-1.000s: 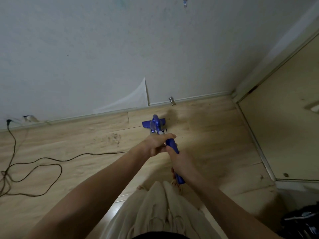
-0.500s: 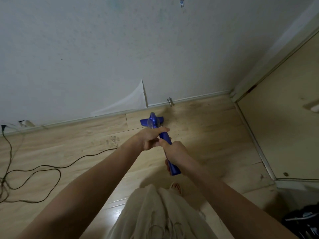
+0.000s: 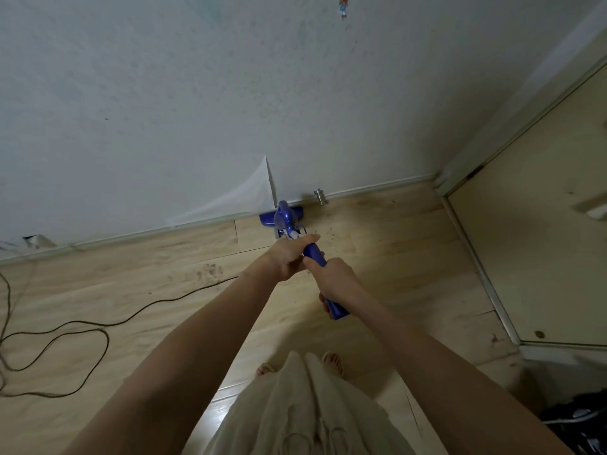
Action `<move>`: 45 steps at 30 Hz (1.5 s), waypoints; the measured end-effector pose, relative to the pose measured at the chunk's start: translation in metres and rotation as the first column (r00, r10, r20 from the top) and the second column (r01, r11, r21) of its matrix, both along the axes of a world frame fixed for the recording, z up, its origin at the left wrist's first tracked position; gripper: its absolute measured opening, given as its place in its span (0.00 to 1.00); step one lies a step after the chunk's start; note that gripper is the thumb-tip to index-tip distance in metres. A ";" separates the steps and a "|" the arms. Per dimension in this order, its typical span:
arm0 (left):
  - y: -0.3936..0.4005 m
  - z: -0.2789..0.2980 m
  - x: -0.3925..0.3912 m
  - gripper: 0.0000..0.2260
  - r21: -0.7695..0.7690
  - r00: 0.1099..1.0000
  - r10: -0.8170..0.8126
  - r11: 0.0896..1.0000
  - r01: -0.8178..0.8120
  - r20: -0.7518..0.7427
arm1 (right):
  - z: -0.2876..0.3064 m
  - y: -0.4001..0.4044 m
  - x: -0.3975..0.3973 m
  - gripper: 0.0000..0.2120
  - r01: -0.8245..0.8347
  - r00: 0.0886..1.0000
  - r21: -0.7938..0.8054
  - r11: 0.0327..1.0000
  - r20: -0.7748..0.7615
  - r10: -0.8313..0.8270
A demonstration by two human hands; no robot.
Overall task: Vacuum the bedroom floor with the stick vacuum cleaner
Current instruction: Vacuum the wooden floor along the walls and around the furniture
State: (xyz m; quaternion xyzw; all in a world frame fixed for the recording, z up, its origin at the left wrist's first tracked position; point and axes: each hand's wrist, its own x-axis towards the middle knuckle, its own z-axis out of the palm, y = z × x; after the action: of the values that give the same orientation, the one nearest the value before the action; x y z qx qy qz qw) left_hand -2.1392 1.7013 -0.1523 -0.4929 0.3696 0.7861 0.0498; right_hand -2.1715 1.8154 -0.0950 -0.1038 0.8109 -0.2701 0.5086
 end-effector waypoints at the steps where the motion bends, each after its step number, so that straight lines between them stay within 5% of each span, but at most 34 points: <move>1: 0.001 0.000 -0.004 0.09 -0.008 1.000 -0.002 1.000 0.002 -0.010 | 0.000 0.002 -0.004 0.17 -0.005 1.000 0.001 1.000 -0.018 0.005; 17: 0.038 0.001 -0.003 0.07 0.061 0.998 -0.059 0.996 0.059 0.004 | 0.001 0.045 0.001 0.20 -0.017 1.000 0.052 0.999 -0.024 0.018; 21: 0.039 0.004 0.013 0.15 0.091 0.993 -0.121 0.989 0.121 -0.006 | 0.018 0.053 0.007 0.17 -0.032 0.999 0.045 0.998 0.024 0.031; 28: 0.055 0.002 0.003 0.07 0.041 0.997 -0.075 0.996 0.074 0.017 | 0.009 0.062 0.000 0.20 -0.014 1.000 0.045 0.999 -0.007 0.015; 45: 0.038 0.009 -0.008 0.12 0.103 0.999 -0.017 0.994 0.020 -0.037 | 0.025 0.041 -0.022 0.17 -0.059 0.998 0.021 0.998 -0.029 0.060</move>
State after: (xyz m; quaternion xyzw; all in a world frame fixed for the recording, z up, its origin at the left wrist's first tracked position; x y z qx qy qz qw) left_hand -2.1475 1.7394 -0.1430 -0.4720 0.3337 0.8124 0.0759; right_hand -2.1934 1.8568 -0.0700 -0.1267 0.8175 -0.2452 0.5055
